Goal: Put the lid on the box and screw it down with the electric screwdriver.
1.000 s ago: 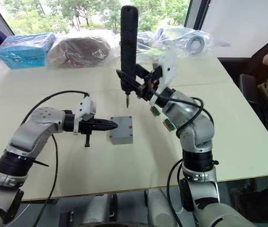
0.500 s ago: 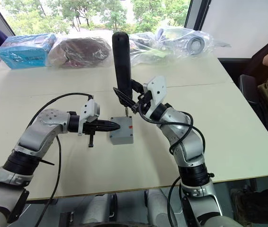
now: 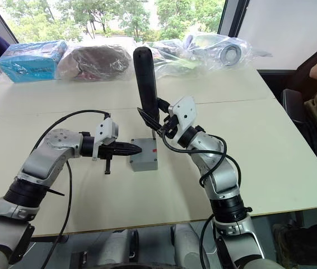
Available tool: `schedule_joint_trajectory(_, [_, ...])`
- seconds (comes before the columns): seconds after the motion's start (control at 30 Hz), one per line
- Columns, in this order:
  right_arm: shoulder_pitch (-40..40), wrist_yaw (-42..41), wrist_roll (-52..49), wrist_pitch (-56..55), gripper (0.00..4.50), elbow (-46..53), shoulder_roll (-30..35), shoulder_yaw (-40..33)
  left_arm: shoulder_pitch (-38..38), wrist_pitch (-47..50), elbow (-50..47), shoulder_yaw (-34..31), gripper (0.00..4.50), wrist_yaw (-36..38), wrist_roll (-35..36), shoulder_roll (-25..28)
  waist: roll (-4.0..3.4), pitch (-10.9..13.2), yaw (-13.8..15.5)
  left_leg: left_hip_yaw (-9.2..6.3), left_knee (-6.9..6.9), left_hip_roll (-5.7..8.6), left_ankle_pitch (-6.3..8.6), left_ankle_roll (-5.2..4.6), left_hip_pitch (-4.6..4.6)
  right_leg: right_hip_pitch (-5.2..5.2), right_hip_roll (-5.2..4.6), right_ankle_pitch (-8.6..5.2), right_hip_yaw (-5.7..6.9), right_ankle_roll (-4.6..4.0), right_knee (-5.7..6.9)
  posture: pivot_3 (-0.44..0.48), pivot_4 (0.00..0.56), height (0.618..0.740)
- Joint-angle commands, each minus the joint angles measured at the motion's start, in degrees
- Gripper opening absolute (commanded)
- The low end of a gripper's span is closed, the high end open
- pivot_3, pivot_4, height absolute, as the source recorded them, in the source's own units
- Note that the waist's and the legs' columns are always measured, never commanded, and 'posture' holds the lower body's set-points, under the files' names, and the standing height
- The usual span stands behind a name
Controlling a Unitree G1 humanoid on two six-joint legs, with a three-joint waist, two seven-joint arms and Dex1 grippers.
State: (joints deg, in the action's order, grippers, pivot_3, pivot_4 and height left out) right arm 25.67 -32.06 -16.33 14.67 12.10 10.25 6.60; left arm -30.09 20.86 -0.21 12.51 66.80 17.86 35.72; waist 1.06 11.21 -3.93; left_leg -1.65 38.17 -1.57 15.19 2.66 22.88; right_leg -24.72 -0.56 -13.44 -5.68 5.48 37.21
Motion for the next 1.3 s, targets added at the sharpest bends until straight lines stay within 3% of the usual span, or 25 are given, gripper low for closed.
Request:
schedule_joint_trajectory(0.03, [-0.93,-1.59,-1.78,2.09,1.84,3.24,1.06,0.86,0.55,0.59,0.88,0.59,0.0,-0.51,-1.48,-0.04,0.0,0.0,0.0,0.0,-0.01,0.0,0.0,0.0,-0.11,0.11,0.0,-0.01,0.0,0.0,-0.02,0.0,0.15,0.74])
schedule_joint_trajectory(0.93, [-4.89,2.96,3.54,16.76,1.84,1.29,4.5,6.74,1.05,0.07,1.7,1.31,0.0,-1.09,-4.07,-0.42,0.35,-1.75,-0.03,0.01,-0.08,-0.01,0.01,0.0,-0.67,0.65,0.0,-0.41,-0.02,-0.08,-0.09,0.0,0.15,0.74])
schedule_joint_trajectory(1.13, [-5.58,4.16,4.01,19.32,1.84,0.84,5.09,6.56,1.17,-0.24,1.89,1.46,0.0,-0.9,-4.88,-0.55,0.41,-1.84,-0.05,0.01,-0.33,-0.02,0.04,0.01,-1.53,1.44,-0.05,-0.64,-0.02,-0.19,-0.31,0.0,0.15,0.74])
schedule_joint_trajectory(1.3, [-5.9,4.88,4.14,21.22,1.84,0.42,5.5,6.61,1.49,-0.92,1.99,1.99,0.0,-0.85,-5.51,-0.53,0.48,-2.43,-0.01,-0.02,-0.81,-0.04,0.04,0.01,-1.65,1.52,-0.07,-0.65,-0.02,-0.2,-0.67,0.0,0.15,0.74])
